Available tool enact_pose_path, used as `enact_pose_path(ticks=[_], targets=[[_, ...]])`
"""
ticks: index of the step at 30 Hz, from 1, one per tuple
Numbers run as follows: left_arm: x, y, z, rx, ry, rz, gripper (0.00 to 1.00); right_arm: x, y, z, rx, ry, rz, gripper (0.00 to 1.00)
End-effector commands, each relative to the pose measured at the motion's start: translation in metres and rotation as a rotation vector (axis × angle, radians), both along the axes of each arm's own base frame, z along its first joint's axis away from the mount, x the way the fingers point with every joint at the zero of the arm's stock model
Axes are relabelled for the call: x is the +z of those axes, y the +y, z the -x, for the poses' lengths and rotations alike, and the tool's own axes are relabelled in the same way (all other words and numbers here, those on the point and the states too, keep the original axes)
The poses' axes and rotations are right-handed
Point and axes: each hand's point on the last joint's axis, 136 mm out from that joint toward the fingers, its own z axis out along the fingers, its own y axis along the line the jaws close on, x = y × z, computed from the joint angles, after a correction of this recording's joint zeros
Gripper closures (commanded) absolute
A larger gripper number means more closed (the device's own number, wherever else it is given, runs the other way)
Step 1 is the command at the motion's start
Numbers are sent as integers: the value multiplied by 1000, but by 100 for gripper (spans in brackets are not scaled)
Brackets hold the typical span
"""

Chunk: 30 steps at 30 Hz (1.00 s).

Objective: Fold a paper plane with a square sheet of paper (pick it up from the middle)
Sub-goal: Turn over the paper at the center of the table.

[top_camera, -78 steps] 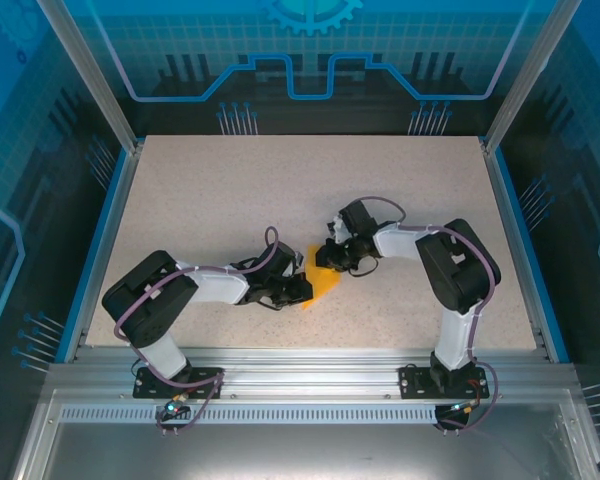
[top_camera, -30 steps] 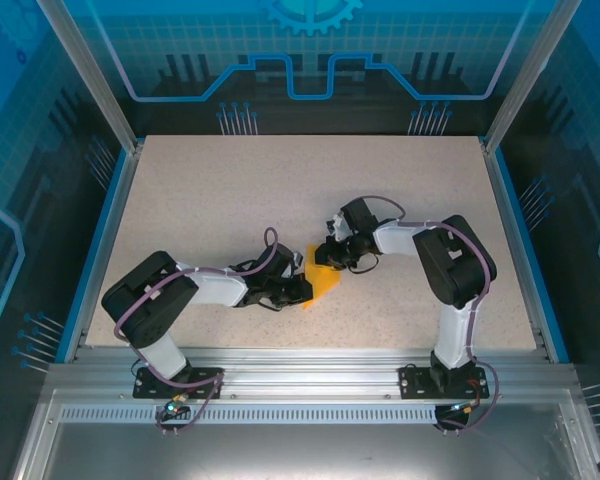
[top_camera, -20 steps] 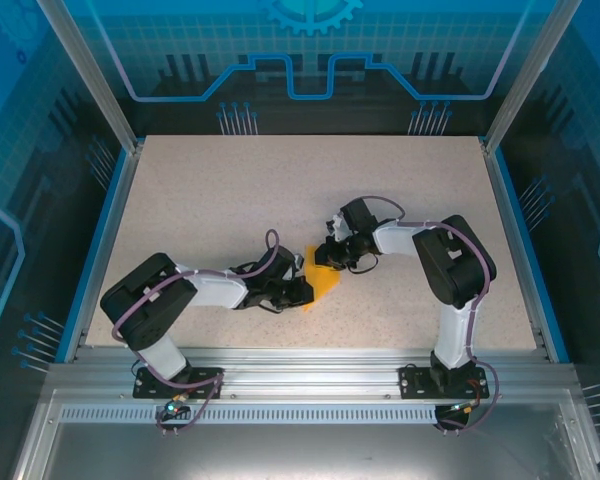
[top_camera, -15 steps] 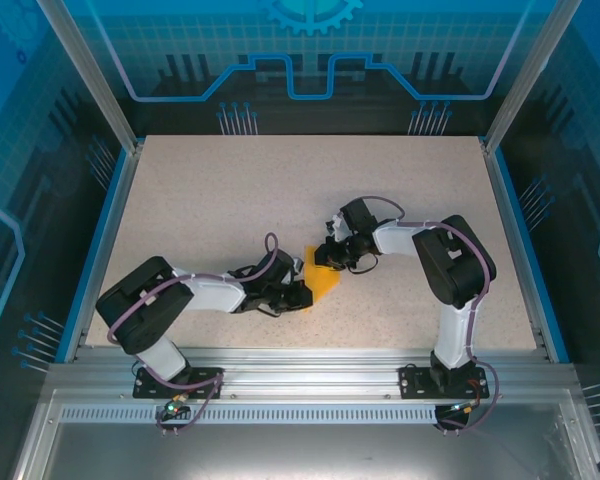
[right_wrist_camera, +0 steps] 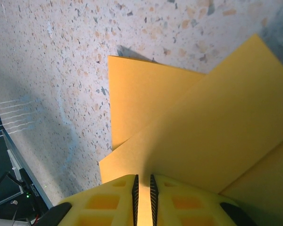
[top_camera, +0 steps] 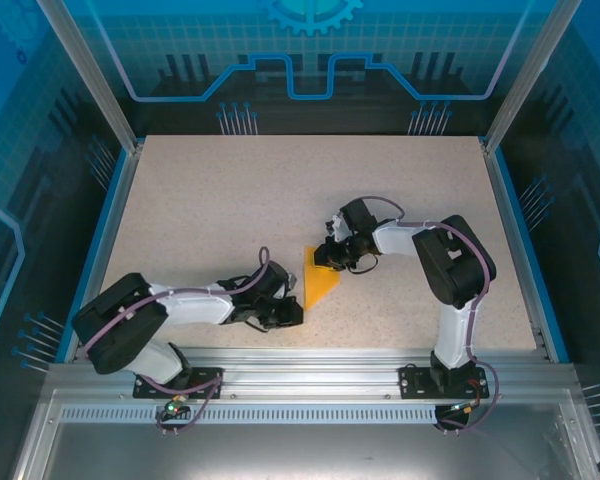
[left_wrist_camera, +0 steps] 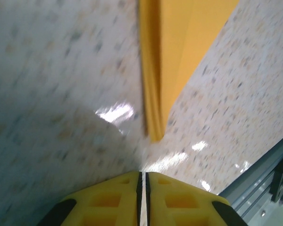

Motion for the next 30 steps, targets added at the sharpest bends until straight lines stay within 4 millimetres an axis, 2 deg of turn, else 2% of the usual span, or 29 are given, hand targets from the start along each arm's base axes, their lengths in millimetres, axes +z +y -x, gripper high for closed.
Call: enact_pose_path(ticks=[1,5,8,12,16,19,20,24,30], targets=[[4,25,15,20,36,-91,84,3,-4,-2,-3,-9,21,82],[38,26,-11,65,-71,-77,78,39,0,-4,19,-71,-14,79],[61,18,-31,86,-132,-22,76,64,-6,-5,18,-132,2,76],[79,-1,-52,67,-183,3,78,73,-28,2,-13,-168,70,75],[79,-13,-69,55,-195,-13,82,69,-48,13,-63,-155,78,72],[71,-20,-82,54,-190,-37,86,67,-58,22,-89,-151,76,68],[67,-22,-86,55,-191,-52,86,60,-62,30,-93,-132,82,66],[50,-23,-96,60,-170,-110,89,50,-64,45,-87,-98,73,62],[30,-19,-102,72,-153,-176,90,39,-62,53,-78,-70,72,59]])
